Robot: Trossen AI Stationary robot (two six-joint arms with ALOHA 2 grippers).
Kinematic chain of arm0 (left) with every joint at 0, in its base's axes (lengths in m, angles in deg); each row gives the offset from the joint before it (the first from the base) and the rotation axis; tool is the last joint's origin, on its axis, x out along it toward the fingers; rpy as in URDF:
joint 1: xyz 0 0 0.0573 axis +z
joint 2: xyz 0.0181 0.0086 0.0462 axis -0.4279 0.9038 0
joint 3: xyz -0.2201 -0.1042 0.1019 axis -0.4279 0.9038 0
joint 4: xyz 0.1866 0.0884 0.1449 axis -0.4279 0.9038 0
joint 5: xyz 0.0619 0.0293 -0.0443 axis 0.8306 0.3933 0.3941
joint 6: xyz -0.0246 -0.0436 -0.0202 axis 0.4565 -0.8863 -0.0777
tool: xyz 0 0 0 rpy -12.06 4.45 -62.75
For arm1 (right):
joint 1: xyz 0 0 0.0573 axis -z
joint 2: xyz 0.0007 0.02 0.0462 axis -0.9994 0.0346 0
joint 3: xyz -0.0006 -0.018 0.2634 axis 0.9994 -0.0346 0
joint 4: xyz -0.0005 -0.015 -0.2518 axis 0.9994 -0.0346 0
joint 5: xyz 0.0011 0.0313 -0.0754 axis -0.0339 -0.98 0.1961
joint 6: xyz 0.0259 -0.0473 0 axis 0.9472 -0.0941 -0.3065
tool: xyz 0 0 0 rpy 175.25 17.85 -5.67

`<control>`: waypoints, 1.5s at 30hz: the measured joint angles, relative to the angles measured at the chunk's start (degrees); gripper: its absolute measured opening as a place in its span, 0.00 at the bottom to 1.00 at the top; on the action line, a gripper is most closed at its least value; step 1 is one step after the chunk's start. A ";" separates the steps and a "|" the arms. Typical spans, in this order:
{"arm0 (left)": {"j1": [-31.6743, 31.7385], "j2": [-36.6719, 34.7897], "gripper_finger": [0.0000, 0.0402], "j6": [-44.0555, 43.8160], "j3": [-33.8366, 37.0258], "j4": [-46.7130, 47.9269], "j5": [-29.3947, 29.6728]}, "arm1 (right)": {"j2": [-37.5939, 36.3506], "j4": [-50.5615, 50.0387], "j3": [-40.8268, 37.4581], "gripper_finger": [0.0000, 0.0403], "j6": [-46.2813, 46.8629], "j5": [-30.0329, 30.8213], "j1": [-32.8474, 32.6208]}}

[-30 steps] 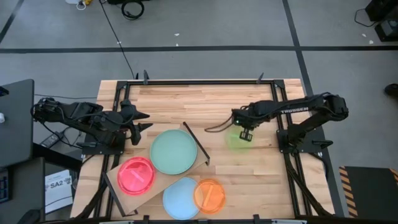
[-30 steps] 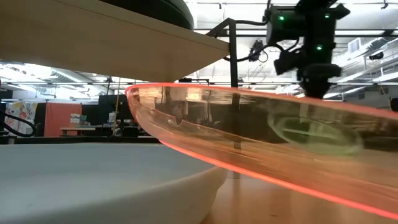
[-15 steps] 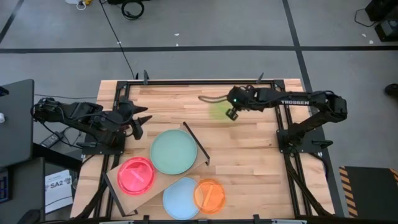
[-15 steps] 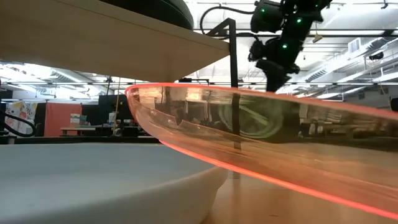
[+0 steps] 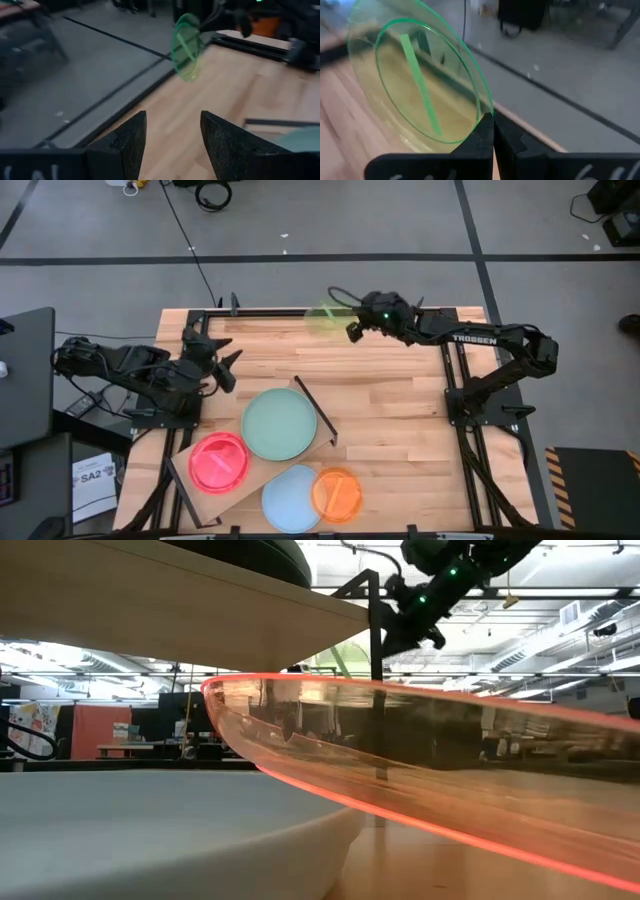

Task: Place and stack plates onto a shelf
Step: Stack the green plate on top of the pink plate on the shelf

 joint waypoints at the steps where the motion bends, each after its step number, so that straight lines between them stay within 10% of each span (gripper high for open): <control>1: 0.08 0.50 0.48 0.00 0.00 0.00 1.35 | 0.00 2.15 0.01 0.02 0.01 0.00 0.08; 18: 6.62 15.62 0.48 7.90 0.00 -15.24 14.47 | 0.02 24.18 0.00 0.02 0.62 -0.11 -1.88; 32: 12.04 25.58 0.48 27.12 0.00 -50.29 14.39 | 0.04 27.74 0.00 0.02 0.06 0.28 -3.80; 45: 16.76 25.95 0.48 27.36 0.00 -60.21 6.41 | 0.04 27.67 0.00 0.02 -0.45 0.33 -3.79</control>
